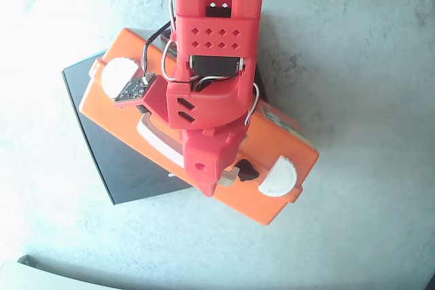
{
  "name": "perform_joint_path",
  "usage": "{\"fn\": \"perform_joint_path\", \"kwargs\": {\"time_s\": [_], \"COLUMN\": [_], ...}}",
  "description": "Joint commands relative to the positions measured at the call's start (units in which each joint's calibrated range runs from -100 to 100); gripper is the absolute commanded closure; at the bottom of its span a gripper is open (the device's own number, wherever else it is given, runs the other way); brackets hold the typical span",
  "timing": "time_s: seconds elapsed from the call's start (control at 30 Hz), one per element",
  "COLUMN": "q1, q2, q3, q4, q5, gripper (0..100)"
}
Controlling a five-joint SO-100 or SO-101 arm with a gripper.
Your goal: Grab the white handle of the orange box
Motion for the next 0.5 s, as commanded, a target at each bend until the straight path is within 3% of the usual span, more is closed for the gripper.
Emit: {"fn": "perform_joint_path", "kwargs": {"time_s": [0.0,0.17,0.47], "q1": [-0.54,-0.47,-0.54], "q2": [2.23,-1.73,-8.57], "q3": [13.68,30.08,70.22], "q4": [14.03,19.02,2.78], "q5": [-0.26,-0.20,-0.31], "gripper": [99,99,99]}}
